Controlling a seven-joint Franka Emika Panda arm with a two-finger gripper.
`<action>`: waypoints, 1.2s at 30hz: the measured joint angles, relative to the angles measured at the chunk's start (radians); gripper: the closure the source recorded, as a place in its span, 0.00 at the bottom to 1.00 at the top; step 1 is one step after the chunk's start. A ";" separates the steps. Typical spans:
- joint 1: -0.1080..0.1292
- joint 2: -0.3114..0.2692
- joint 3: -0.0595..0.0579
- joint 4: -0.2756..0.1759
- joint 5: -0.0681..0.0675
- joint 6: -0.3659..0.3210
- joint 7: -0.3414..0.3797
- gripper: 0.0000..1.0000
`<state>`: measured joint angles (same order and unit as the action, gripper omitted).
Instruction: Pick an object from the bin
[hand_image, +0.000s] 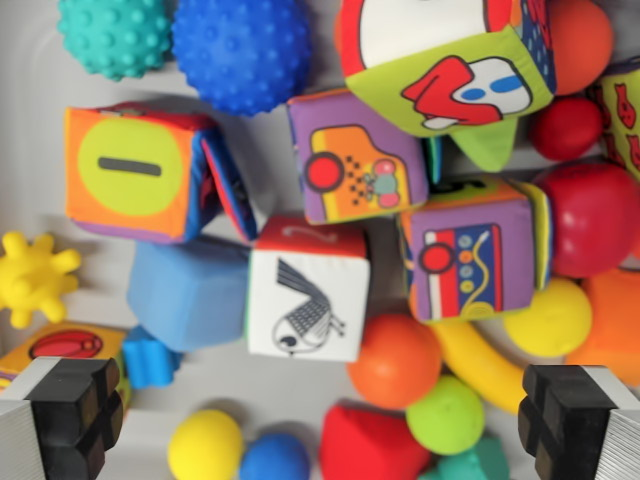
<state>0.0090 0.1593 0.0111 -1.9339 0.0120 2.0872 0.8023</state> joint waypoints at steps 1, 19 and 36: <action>0.000 0.000 0.000 0.000 0.000 0.000 0.000 0.00; 0.001 0.000 0.001 -0.009 0.000 0.004 0.016 0.00; 0.026 -0.016 0.006 -0.087 0.000 0.066 0.139 0.00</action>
<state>0.0347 0.1431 0.0174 -2.0205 0.0120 2.1537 0.9415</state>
